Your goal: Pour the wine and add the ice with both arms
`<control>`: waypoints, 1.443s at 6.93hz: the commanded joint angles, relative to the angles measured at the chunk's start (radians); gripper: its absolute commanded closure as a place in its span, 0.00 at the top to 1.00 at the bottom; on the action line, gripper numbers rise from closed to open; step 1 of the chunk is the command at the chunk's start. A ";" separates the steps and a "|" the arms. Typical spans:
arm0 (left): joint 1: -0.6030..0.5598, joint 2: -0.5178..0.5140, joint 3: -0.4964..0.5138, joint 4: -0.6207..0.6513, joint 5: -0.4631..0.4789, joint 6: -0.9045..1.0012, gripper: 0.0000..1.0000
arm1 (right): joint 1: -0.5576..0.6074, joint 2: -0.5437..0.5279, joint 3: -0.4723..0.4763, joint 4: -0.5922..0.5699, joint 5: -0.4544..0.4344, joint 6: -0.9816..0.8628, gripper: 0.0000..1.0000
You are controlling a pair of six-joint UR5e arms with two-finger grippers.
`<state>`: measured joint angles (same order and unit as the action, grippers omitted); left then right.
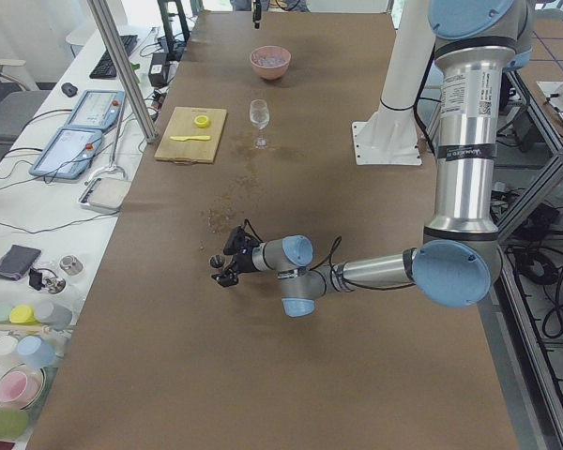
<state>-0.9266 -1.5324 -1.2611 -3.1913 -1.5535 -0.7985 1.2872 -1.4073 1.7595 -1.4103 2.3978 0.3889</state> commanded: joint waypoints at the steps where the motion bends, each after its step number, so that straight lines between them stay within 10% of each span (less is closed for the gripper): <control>1: -0.168 0.029 -0.095 0.113 -0.236 -0.001 0.97 | -0.034 -0.005 0.008 0.001 -0.046 0.018 1.00; 4: -0.435 0.015 -0.424 0.730 -0.624 0.007 0.97 | -0.132 -0.047 0.015 0.035 -0.092 0.103 1.00; 7: -0.440 0.023 -0.449 0.783 -0.642 0.007 0.97 | -0.291 -0.062 0.008 0.077 -0.121 0.249 1.00; 10: -0.440 0.024 -0.452 0.783 -0.640 0.002 0.97 | -0.330 -0.050 -0.024 0.080 -0.198 0.240 0.77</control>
<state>-1.3665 -1.5083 -1.7130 -2.4089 -2.1937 -0.7946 0.9709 -1.4604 1.7504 -1.3318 2.2305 0.6329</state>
